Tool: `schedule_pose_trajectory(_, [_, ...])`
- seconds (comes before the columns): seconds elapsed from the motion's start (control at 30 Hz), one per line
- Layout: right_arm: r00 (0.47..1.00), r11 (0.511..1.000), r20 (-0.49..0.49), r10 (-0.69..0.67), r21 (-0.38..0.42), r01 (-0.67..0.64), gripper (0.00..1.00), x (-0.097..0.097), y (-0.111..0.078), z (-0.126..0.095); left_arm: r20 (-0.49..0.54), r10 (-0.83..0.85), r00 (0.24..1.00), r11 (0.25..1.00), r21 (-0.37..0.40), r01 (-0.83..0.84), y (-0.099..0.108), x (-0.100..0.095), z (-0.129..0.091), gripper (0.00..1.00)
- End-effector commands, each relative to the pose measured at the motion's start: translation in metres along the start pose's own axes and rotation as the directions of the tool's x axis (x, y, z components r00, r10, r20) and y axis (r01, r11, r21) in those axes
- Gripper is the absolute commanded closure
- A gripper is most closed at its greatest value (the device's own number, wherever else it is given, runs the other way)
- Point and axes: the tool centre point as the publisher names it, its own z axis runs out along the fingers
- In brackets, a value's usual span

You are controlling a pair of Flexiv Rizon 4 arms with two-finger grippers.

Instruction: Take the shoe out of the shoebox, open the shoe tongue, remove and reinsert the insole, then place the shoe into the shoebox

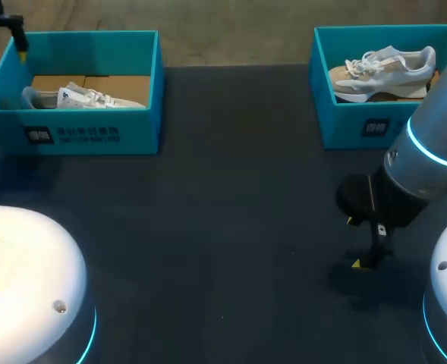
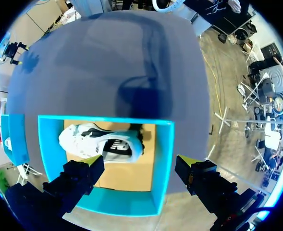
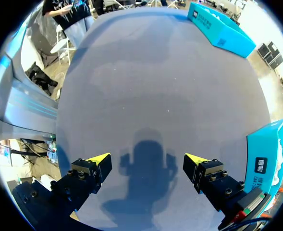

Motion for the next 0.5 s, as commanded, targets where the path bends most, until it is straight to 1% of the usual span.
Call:
schedule_pose_trajectory(0.03, [1.0,1.0,0.003,0.0,-0.001,0.0,0.0,0.002,-0.001,0.0,0.0,0.009,1.0,1.0,-0.009,-0.009,-0.01,0.004,-0.017,0.0])
schedule_pose_trajectory(0.23, [1.0,1.0,0.003,0.0,-0.001,0.0,0.0,0.002,-0.001,0.0,-0.01,0.02,1.0,0.999,-0.026,-0.02,-0.019,0.004,-0.031,0.0])
schedule_pose_trajectory(0.5, [1.0,1.0,0.003,0.0,-0.001,0.0,0.0,0.002,-0.001,0.0,-0.007,0.018,1.0,0.999,-0.03,-0.018,-0.027,0.007,-0.041,0.0])
